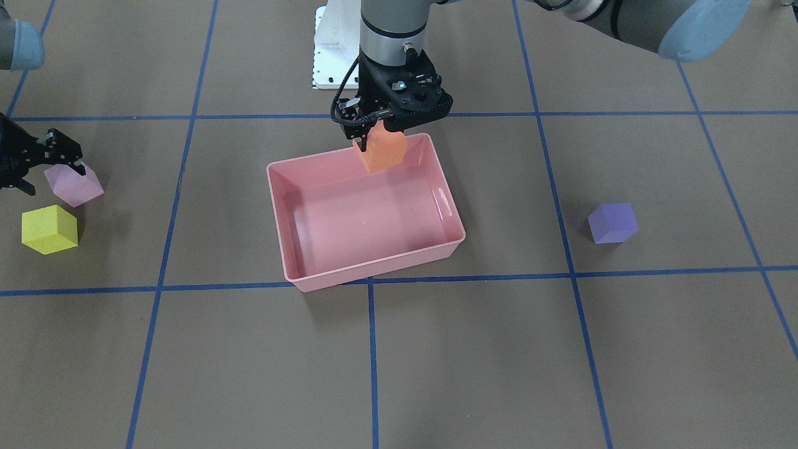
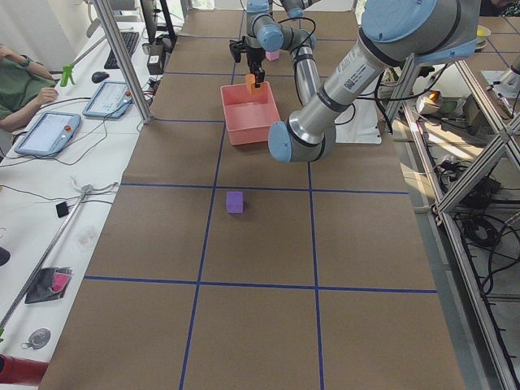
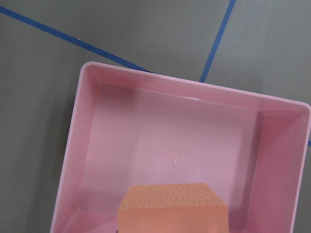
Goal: Place blocks into pink bin with both arms
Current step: 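Drop the orange cube in the bin while the right gripper reaches the pink cube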
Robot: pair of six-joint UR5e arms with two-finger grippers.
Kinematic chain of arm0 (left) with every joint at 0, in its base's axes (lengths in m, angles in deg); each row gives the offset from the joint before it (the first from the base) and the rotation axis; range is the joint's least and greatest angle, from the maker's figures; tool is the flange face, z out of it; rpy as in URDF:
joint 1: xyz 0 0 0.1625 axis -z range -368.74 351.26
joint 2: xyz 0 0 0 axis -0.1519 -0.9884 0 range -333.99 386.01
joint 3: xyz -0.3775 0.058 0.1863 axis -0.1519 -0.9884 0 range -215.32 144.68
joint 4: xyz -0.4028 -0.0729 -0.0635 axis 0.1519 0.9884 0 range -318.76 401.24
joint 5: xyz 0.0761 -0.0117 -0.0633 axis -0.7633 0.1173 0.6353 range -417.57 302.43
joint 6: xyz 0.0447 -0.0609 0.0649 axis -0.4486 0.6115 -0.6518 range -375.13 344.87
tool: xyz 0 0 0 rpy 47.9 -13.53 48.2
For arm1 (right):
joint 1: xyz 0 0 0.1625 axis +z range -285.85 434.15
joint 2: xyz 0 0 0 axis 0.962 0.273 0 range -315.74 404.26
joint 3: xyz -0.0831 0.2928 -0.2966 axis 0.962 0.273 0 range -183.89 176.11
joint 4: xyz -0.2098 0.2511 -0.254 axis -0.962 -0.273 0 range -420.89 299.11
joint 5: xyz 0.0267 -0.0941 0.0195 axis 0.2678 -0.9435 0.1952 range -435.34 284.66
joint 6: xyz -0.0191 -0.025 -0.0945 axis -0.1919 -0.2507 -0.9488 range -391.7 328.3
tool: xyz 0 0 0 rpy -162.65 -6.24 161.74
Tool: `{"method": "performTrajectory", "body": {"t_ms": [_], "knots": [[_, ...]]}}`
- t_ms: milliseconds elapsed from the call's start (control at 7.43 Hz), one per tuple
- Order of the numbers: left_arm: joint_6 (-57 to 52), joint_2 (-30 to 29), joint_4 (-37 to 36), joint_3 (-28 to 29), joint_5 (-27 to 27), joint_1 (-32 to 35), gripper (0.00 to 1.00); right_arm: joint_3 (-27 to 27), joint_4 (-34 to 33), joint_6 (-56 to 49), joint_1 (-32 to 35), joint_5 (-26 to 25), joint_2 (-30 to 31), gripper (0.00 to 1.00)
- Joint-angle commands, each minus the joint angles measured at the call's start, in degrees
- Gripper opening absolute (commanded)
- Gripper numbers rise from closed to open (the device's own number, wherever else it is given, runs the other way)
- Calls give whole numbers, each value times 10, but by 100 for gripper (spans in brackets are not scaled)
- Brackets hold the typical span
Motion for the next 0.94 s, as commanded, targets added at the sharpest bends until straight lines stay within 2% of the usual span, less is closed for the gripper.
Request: {"method": "performTrajectory", "body": {"t_ms": [0,404,673,808], "knots": [[17,-1,21,18,-14,-15,0,5,-1,-13,-24,-21,10,100],[17,1,24,23,-21,-21,0,16,-2,-13,-41,-21,15,100],[19,-1,71,61,-25,-23,0,20,-3,-13,-45,-21,15,100],[19,0,90,70,-25,-22,20,21,-3,-13,-45,-21,14,100]]}}
